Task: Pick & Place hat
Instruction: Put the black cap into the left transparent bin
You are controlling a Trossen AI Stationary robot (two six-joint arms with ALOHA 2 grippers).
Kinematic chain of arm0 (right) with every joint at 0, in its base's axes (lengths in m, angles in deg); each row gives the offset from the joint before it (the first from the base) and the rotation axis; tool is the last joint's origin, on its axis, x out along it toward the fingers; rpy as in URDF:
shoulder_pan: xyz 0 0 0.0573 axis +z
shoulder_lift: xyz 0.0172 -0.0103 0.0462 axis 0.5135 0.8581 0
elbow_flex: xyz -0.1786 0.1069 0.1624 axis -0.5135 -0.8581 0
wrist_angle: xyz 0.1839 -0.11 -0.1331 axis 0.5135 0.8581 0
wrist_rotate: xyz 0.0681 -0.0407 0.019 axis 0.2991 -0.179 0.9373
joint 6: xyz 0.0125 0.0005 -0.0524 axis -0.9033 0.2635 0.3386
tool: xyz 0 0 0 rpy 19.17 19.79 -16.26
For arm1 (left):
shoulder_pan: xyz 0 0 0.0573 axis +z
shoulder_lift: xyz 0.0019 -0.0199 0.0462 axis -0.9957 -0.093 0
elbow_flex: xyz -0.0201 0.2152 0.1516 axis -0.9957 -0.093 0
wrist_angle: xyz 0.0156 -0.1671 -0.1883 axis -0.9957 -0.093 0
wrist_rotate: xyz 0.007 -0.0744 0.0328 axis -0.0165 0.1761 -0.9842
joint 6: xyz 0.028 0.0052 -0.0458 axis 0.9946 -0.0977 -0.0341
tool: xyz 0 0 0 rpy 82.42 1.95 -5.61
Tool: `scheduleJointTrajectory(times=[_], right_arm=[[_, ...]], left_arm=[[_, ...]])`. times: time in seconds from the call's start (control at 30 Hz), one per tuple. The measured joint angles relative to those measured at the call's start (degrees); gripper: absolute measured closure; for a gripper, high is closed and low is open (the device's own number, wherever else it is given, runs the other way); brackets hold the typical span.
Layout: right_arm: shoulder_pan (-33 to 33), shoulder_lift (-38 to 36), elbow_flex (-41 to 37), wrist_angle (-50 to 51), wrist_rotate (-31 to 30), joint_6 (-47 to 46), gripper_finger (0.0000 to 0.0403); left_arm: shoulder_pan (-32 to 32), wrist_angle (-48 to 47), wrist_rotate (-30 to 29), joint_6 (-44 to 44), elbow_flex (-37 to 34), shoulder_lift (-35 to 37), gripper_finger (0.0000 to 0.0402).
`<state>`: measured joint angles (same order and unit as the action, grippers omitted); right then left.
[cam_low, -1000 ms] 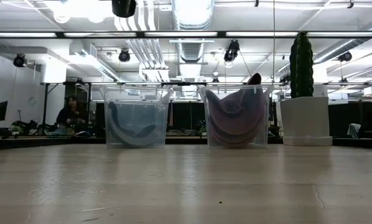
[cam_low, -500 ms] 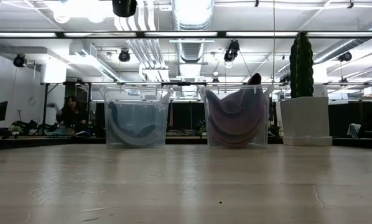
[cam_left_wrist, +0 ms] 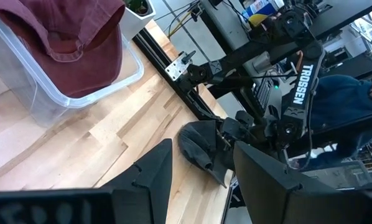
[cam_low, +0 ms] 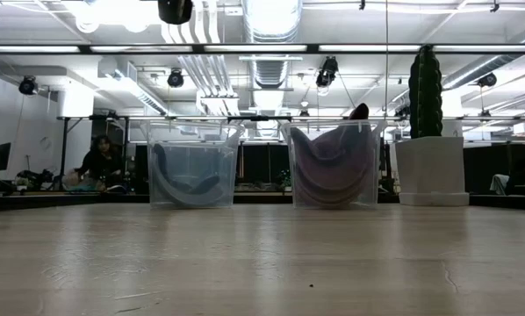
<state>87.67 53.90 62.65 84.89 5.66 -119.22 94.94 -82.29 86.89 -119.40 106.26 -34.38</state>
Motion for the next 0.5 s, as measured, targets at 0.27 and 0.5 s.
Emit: scheduleJointTrajectory(times=[0.27,0.5], right_arm=[[0.3,0.0,-4.1,-7.5,0.7,0.2,0.0184],[0.3,-0.6,-5.0,-8.1,-0.4,0.6,0.0202]], left_arm=[[0.0,0.0,-0.1,-1.0,0.0,0.0,0.0239],[0.0,0.0,-0.2,-1.2,0.0,0.0,0.0239]])
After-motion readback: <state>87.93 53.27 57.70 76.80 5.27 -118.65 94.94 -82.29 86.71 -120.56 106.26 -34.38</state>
